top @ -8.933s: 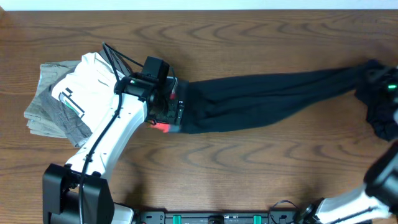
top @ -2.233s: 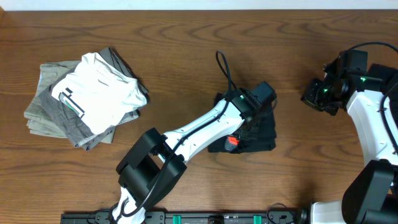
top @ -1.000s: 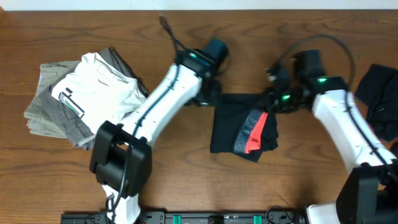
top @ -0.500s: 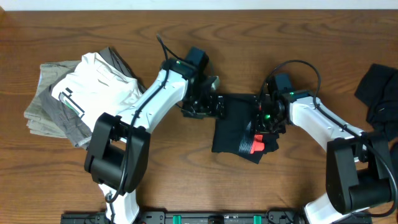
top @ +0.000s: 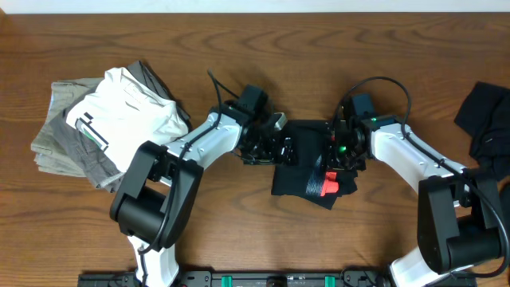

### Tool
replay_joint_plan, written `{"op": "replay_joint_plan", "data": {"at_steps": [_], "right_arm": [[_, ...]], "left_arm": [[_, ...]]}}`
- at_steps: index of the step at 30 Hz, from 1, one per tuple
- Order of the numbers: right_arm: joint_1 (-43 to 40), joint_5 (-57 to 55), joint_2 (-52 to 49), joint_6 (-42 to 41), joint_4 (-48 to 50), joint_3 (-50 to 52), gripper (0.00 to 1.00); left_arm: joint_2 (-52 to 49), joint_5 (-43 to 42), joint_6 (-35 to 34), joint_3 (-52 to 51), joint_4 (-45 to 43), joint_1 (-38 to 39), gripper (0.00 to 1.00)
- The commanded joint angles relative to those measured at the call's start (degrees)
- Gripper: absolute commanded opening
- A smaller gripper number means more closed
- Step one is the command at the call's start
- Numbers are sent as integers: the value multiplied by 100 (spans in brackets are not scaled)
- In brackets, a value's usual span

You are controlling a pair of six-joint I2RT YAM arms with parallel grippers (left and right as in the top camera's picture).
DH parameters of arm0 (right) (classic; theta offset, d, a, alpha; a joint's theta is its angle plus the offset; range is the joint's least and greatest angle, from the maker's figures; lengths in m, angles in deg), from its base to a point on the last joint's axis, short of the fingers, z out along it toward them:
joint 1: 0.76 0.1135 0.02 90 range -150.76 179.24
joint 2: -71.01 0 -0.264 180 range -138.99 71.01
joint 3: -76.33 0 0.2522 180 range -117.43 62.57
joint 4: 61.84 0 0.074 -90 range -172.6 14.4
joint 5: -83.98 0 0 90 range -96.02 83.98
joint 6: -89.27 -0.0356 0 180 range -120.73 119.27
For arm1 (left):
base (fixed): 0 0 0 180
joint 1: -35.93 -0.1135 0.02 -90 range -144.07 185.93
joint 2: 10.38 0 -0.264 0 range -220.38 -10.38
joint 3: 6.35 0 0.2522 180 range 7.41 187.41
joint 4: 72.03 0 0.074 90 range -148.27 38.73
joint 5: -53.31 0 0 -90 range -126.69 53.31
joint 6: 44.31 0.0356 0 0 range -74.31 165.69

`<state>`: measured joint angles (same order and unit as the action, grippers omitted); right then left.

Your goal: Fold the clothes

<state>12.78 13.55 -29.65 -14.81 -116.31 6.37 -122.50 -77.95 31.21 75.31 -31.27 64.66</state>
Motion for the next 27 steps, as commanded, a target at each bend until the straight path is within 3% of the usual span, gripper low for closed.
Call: {"op": "replay_joint_plan", "data": {"at_steps": [1,8,10,13,17,20,27], "right_arm": [[-31,-780,-431,-66,94,227,15],[-31,-780,-431,-68,140,227,15],[-31,-780,-431,-68,151,227,15],[-31,-780,-431,-68,155,227,15],[-33,-780,-428,-66,155,227,14],[-94,-782,-393,66,153,195,13],[-684,-780,245,306,-763,-376,12]], "left_arm": [[85,-79,-616,-109,-282,136,91],[39,-79,-1097,-109,-1003,428,89],[2,-79,-1097,-109,-1088,498,81],[-48,-81,-1093,-109,-1084,577,62],[-61,-76,-1060,-109,-1088,601,26],[-52,-79,-868,-107,-1073,557,6],[470,-74,-11,236,-136,122,6]]}}
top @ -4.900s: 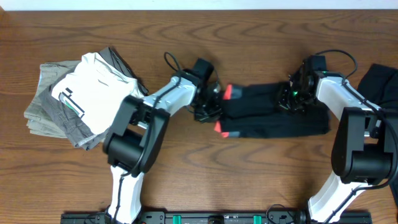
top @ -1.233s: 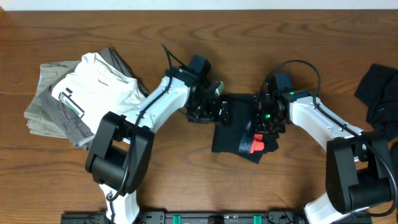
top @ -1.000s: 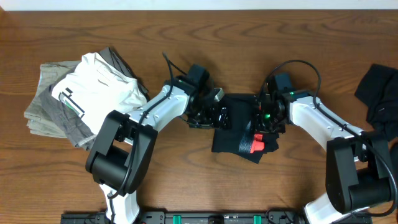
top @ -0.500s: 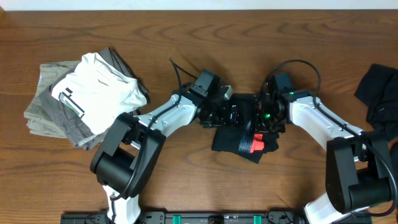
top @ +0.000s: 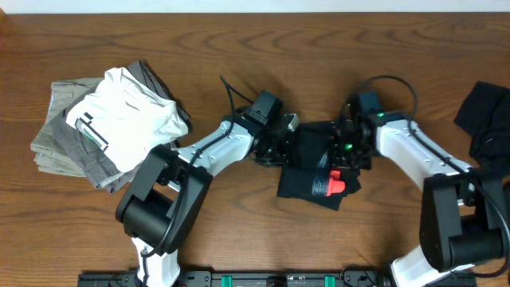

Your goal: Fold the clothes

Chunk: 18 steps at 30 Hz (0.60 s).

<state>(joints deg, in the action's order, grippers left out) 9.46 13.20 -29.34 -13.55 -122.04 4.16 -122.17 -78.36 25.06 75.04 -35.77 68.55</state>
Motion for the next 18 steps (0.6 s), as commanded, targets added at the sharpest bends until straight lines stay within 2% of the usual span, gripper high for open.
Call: {"op": "replay_joint_plan", "data": {"at_steps": [1,5,10,14,18], "right_arm": [[-468,-743,387,181,-315,-258,12],[-855,-730,1108,170,-472,-527,13],[-994,-721,1867,122,-348,-564,16],[-992,-721,2144,17,-334,-564,17],[-981,-719,2162,-70,-358,-562,16]], "left_arm": [[619,-33,813,358,540,-407,6],[1342,-33,1309,643,1152,-1161,6],[2127,-101,1582,734,1237,-2369,6],[2396,-446,1655,809,1239,-3440,6],[2371,-442,1840,809,1351,-4481,6]]}}
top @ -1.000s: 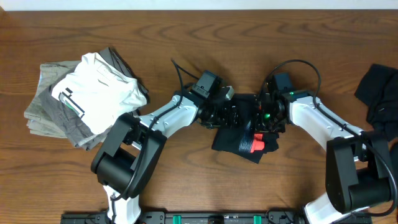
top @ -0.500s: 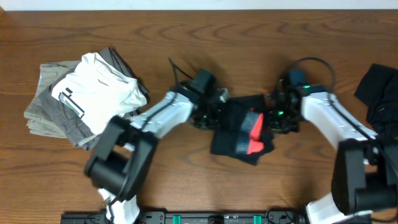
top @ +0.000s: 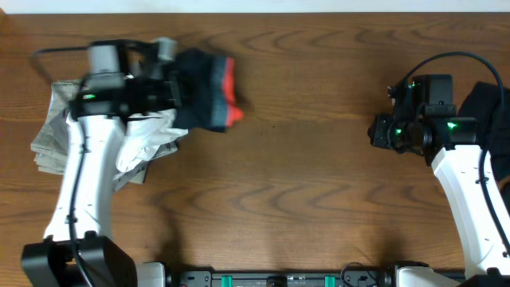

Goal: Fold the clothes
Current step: 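Carry the leggings bundle with the left gripper onto the shirt stack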

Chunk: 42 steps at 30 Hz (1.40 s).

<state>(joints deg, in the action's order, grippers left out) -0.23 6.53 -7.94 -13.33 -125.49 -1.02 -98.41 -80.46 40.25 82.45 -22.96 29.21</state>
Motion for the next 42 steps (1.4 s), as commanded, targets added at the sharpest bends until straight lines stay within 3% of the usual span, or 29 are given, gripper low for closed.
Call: {"op": "replay_joint_plan", "data": {"at_steps": [1,5,9,10,12,14,17,19,24,25,27,29,31,34,38,42], "right_arm": [[-13,-52,22,-114,-26,-44,16],[-13,-55,22,-166,-28,-44,16],[-13,-52,22,-254,-26,-44,15],[-13,-52,22,-269,-26,-44,15],[-13,-52,22,-284,-17,-44,15],[-13,-52,22,-284,-2,-44,15],[-13,-48,22,-284,-20,-44,15],[-13,-50,22,-282,-48,-44,15],[-15,-50,22,-282,-68,-44,15],[-13,-52,22,-282,-66,-44,16],[-13,-52,22,-282,-42,-44,16],[-13,-52,22,-284,0,-44,18],[-15,-52,22,-337,42,-44,18],[-13,-52,22,-522,98,-44,18],[-13,-26,22,-671,63,-44,17],[-9,-24,22,-669,-55,-44,16]], "left_arm": [[-33,-229,444,68,98,-804,6],[-153,-92,831,68,197,-1670,6],[-291,949,885,52,581,-2376,9],[-334,1340,881,26,636,-2522,13],[-442,1644,791,-31,643,-2776,34],[-553,1644,699,-35,654,-2927,61],[-621,1893,599,-35,737,-3110,87],[-553,2129,470,-26,691,-3222,98],[-258,1773,422,260,623,-3425,98],[-190,1408,457,334,623,-3423,97],[-85,640,682,422,623,-3316,65],[-17,391,929,428,721,-3097,29],[-24,393,1355,422,881,-2782,13],[-160,750,1980,350,883,-2170,6],[-597,1976,2004,306,660,-1698,6],[-1414,2153,2151,306,437,-1679,6]]}}
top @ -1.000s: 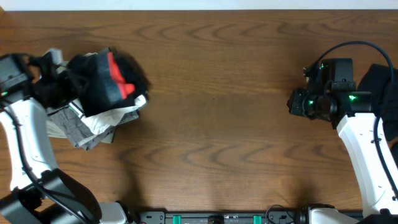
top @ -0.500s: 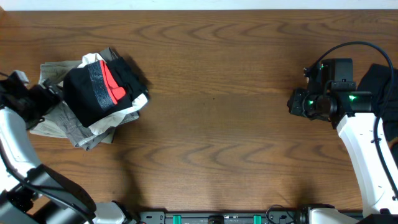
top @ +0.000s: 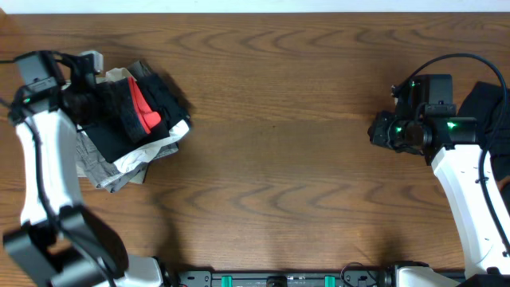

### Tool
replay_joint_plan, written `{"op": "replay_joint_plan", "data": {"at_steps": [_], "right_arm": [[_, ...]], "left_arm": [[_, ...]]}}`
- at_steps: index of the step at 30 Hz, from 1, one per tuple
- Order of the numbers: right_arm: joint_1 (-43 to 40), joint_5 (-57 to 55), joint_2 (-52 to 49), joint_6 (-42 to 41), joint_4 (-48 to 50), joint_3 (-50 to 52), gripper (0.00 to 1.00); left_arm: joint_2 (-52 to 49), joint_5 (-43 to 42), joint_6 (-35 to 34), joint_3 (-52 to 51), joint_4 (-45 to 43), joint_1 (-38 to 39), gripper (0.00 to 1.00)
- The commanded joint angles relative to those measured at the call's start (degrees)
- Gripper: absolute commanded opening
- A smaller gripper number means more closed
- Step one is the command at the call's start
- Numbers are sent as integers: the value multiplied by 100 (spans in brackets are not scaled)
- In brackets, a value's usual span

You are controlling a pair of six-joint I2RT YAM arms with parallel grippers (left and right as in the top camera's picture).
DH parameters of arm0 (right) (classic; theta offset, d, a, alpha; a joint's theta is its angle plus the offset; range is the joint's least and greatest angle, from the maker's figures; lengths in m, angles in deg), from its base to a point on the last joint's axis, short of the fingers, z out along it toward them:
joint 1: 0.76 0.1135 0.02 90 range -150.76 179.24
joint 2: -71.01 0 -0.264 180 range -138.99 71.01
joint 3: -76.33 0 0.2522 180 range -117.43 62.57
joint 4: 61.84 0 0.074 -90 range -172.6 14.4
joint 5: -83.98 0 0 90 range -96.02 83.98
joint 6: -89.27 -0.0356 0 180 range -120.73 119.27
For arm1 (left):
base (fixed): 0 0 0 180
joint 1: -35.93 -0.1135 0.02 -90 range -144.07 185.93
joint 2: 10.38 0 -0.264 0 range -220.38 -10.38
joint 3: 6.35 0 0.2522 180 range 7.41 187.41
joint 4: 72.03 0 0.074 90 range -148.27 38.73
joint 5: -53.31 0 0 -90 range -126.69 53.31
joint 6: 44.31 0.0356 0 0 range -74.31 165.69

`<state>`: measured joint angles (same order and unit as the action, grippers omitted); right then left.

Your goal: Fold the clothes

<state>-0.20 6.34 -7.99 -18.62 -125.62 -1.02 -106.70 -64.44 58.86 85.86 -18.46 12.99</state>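
A folded black garment with a red patch (top: 131,119) lies on top of the stack of folded clothes (top: 103,163) at the table's left. My left gripper (top: 86,94) is at the garment's left edge, dark against dark cloth, so its jaws cannot be read. My right gripper (top: 376,131) hovers over bare wood at the right, pointing left, with nothing seen in it. Whether it is open is unclear from above.
A heap of dark unfolded clothes (top: 488,112) sits at the right edge, partly behind the right arm. A white garment (top: 147,151) and grey ones show beneath the black one. The table's far edge (top: 255,11) runs along the top.
The black garment was held in the air beside the stack and now rests on top of it. My left arm has swung further left. The right arm has not moved.
Both grippers worked on the black garment at the table's middle for the first two moments. Then my left gripper held it folded up near the stack, with my right arm drawn back to the right. The garment now lies on the stack.
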Motion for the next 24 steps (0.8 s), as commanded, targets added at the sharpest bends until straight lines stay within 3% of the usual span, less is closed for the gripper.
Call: {"op": "replay_joint_plan", "data": {"at_steps": [1,4,6,12,19,24], "right_arm": [[-11,-2,26,-142,-66,-44,16],[-11,15,26,-144,-131,-44,15],[-11,13,26,-144,-195,-44,16],[-11,13,26,-140,-407,-44,15],[-13,17,81,-136,-507,-55,15],[-11,382,732,269,-24,-186,18]], "left_arm": [[-820,713,286,-35,-24,-92,6],[-1390,1086,98,-33,-131,-219,6],[-1641,1145,-118,-33,-273,-345,13],[-1703,1141,-682,13,-586,-732,17],[-1078,-136,-767,658,76,-726,38],[-142,-1084,-210,1399,1060,-330,39]]}}
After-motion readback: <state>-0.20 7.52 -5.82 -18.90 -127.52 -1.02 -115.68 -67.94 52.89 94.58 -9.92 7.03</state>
